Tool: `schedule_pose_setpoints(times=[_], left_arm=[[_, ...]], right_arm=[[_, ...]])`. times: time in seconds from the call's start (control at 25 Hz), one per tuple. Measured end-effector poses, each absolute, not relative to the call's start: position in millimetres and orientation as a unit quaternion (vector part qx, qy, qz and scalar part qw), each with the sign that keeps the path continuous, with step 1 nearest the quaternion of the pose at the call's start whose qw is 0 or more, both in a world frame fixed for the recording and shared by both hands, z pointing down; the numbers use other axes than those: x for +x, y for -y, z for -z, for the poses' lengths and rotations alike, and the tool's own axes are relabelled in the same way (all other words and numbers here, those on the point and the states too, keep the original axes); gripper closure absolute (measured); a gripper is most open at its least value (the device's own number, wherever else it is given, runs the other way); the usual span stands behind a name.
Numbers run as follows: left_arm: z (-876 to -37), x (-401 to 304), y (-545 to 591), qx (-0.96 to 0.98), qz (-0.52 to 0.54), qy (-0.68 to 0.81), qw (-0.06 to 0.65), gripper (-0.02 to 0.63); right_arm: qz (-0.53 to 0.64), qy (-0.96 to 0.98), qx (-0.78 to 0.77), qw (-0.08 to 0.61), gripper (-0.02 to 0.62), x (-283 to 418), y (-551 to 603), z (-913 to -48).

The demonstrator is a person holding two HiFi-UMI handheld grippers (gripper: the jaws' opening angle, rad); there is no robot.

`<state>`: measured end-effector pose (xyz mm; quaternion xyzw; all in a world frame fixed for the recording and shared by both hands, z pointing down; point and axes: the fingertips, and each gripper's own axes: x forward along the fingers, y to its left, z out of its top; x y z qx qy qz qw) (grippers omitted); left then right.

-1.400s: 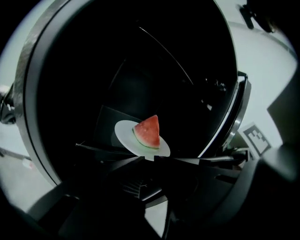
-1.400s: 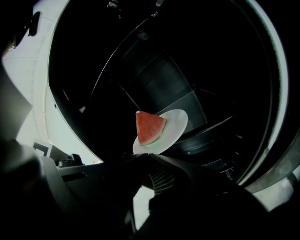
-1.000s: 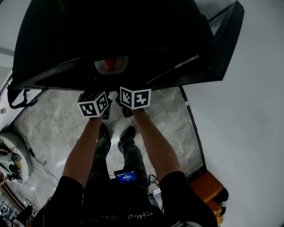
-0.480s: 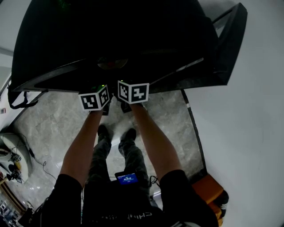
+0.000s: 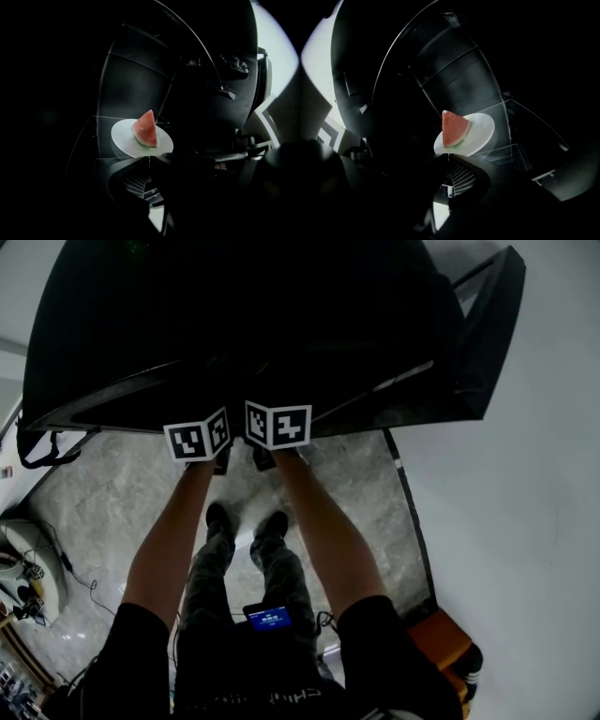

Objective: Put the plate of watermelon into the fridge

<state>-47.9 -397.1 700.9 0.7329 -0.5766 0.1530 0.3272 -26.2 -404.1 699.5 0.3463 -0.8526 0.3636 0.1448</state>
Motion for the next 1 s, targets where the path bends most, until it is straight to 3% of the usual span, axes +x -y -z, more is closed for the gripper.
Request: schedule_pose_setpoints(times=[0.52,1.0], left_arm=[[-681.3,-51.0,368.6,0.75,-0.147,0.554,0.329,0.591],[-580.0,-27.0,335.9,0.825,-0.113,0.448,0.324,0.594]], right_arm=[[-0.363,0.847,0.348,0.171,0.58,-26.9,374.1,-682.6],[-0.355,0.847,0.358,0.169,0.58,-13.7,347.3,-585.1]])
